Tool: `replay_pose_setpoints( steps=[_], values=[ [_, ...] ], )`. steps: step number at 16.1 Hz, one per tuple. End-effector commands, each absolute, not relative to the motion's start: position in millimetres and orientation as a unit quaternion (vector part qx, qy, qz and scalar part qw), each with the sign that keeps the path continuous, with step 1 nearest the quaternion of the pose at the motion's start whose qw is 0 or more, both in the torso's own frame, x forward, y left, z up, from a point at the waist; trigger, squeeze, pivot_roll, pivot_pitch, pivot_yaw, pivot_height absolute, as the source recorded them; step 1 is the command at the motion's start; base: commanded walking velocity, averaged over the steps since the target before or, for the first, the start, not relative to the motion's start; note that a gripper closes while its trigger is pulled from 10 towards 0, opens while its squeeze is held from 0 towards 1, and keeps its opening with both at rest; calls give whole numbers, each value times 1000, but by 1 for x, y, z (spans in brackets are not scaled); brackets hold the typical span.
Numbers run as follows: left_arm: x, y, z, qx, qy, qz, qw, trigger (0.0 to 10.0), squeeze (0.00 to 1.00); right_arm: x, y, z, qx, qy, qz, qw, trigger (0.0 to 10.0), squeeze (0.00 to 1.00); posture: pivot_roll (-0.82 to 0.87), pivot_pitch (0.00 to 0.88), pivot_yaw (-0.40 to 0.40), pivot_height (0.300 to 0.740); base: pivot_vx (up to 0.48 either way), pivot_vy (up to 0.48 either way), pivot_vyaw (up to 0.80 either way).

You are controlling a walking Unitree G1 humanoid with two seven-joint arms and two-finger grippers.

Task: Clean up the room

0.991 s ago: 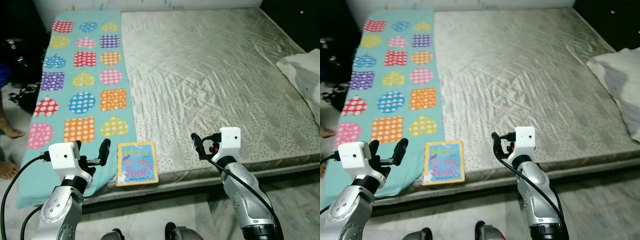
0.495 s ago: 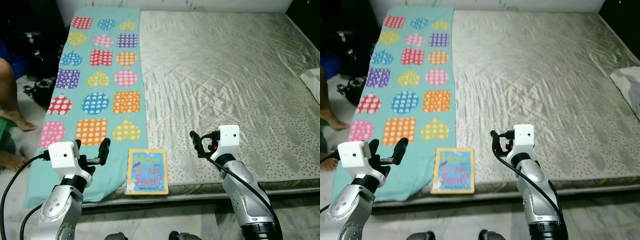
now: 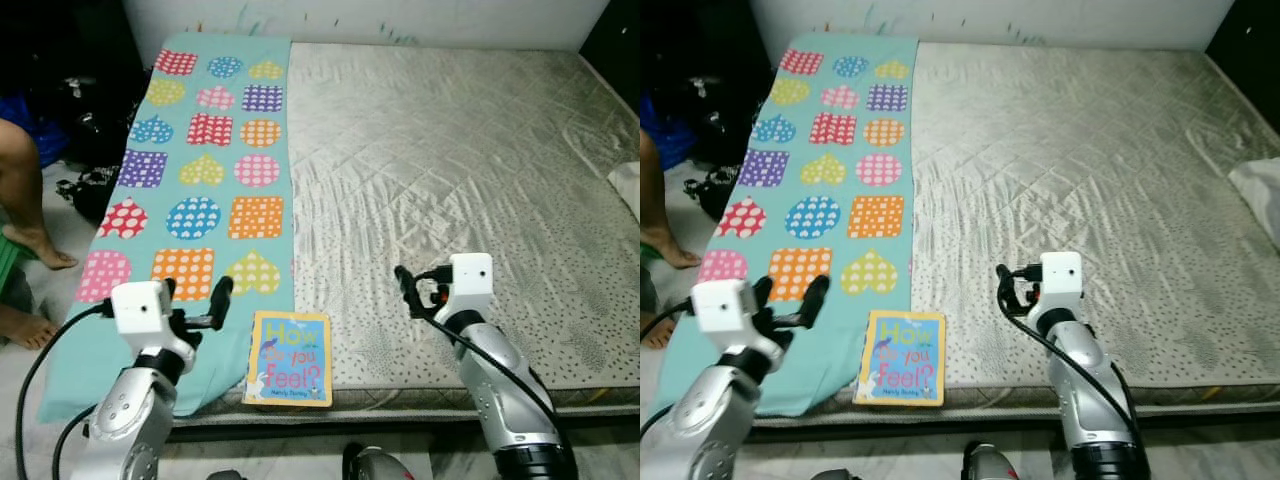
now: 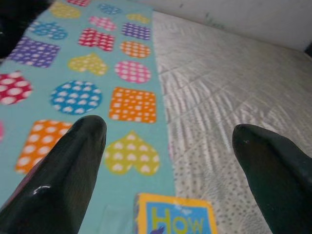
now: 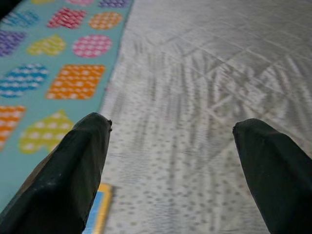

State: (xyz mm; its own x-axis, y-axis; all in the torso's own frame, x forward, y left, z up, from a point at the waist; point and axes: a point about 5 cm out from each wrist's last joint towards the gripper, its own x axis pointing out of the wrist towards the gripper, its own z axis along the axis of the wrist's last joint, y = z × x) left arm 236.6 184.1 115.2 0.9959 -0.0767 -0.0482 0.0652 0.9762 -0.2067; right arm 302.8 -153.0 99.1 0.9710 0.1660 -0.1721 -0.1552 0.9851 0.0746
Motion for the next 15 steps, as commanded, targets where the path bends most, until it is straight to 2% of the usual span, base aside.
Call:
replay_pose_setpoints(
  steps=[1,4,9,15],
  values=[
    [235,186,114,-100,34,-32,994,10000,0,302,-151,99,29,89,87,992,10000,0,38,195,-26,740,0,0,0],
    [237,185,113,-98,36,-31,994,10000,0,304,-152,98,32,91,81,992,10000,0,37,204,-25,740,0,0,0],
    [237,186,113,-97,39,-28,994,10000,0,304,-153,98,25,91,78,993,10000,0,37,210,-26,740,0,0,-725],
    [237,186,113,-97,41,-24,994,10000,0,304,-151,97,31,92,87,991,10000,0,37,220,-25,735,0,0,0]
  ],
)
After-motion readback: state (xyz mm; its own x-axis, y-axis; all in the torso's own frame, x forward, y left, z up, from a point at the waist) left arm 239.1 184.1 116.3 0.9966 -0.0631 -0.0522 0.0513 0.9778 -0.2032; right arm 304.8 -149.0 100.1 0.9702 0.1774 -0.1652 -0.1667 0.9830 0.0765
